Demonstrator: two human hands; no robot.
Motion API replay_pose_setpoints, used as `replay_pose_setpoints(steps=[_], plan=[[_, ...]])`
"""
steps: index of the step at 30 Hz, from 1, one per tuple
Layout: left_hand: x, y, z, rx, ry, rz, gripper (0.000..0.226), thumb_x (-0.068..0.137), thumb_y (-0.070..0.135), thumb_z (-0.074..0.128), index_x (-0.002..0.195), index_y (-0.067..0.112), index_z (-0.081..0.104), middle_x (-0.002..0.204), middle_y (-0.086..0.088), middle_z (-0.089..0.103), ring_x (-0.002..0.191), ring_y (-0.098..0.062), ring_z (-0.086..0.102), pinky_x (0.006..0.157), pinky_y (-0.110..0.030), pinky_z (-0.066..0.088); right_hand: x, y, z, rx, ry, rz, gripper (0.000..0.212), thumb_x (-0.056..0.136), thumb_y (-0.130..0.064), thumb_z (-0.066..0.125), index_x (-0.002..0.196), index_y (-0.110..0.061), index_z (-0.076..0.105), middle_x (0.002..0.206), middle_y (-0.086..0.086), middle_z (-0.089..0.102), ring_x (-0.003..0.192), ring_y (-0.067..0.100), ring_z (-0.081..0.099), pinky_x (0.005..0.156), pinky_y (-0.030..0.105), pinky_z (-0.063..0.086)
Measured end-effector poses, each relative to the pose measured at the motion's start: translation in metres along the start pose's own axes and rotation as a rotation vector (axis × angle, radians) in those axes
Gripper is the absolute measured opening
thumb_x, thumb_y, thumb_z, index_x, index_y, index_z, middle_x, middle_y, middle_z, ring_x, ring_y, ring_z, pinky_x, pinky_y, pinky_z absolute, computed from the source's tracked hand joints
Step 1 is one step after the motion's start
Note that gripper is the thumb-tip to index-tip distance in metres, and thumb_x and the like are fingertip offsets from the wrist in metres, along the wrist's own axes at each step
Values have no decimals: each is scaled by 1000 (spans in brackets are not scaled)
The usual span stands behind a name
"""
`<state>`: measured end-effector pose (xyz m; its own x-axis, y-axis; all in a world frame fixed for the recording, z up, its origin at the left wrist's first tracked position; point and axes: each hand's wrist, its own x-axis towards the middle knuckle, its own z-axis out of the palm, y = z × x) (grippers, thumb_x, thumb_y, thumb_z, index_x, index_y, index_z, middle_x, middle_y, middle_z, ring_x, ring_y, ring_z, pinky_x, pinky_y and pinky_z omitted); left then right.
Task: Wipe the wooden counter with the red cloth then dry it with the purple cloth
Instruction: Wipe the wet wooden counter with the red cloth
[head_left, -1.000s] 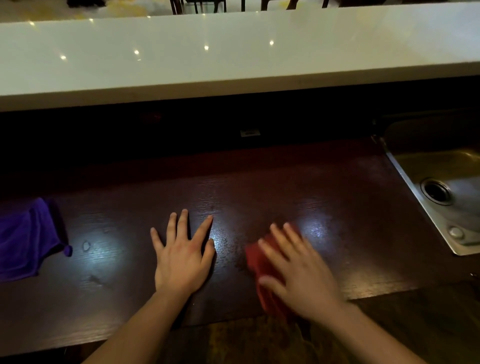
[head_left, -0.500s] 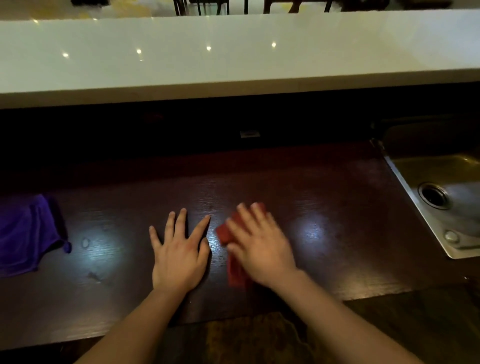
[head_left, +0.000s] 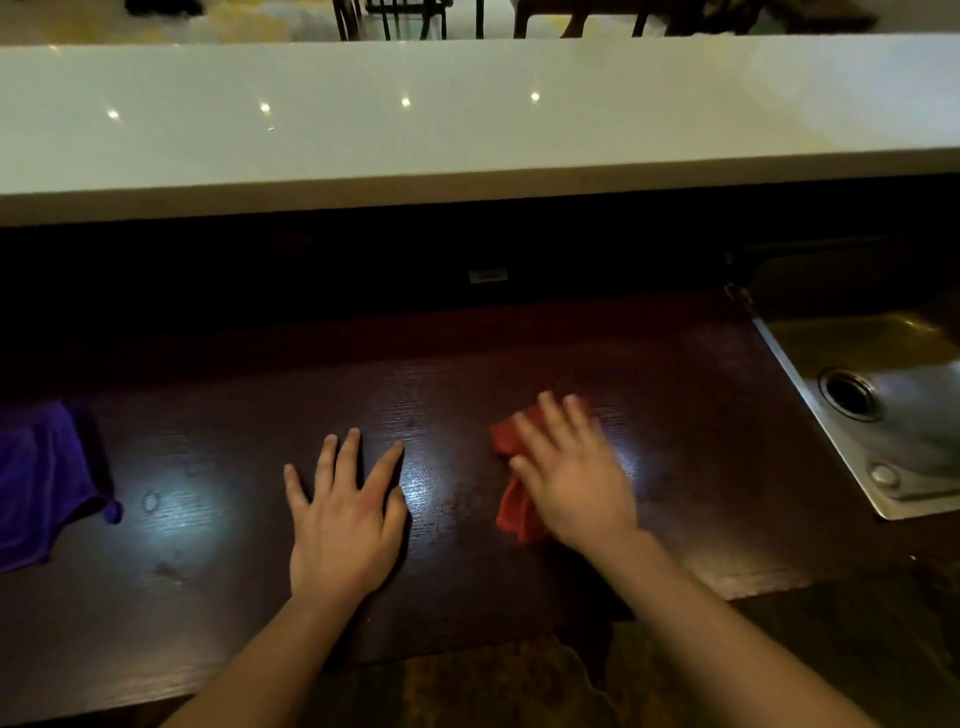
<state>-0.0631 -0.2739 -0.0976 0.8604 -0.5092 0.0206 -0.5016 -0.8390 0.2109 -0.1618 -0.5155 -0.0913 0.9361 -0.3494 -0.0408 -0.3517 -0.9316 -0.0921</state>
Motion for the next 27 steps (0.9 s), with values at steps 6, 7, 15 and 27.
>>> replay_pose_setpoints(steps=[6, 7, 15, 27], plan=[[1, -3, 3, -9, 4, 0, 55, 91, 49, 28, 143, 36, 40, 157, -14, 31, 148, -30, 14, 114, -67, 7, -22, 65, -4, -3, 15, 14, 54, 97, -52, 34, 145, -29, 38, 158, 5, 28, 147, 27, 18, 117, 45, 23], [1, -3, 4, -3, 5, 0, 55, 90, 50, 28, 143, 37, 40, 156, -14, 31, 148, -30, 14, 114, -67, 7, -8, 80, -8, 11, 12, 140, 54, 98, -51, 35, 146, -27, 37, 159, 7, 26, 147, 29, 16, 118, 46, 22], [0, -5, 3, -30, -6, -2, 57, 90, 55, 26, 143, 40, 39, 158, -10, 28, 148, -28, 10, 115, -64, 1, 45, -42, 1, 31, -29, -168, 55, 95, -57, 28, 146, -36, 33, 161, 4, 21, 148, 31, 13, 119, 48, 16], [-34, -102, -22, -9, -15, -22, 59, 90, 57, 25, 147, 42, 32, 160, -4, 25, 149, -24, 7, 116, -62, 4, -56, -30, -3, 58, -20, 12, 55, 97, -53, 35, 146, -29, 37, 160, 5, 23, 148, 28, 13, 117, 47, 23]])
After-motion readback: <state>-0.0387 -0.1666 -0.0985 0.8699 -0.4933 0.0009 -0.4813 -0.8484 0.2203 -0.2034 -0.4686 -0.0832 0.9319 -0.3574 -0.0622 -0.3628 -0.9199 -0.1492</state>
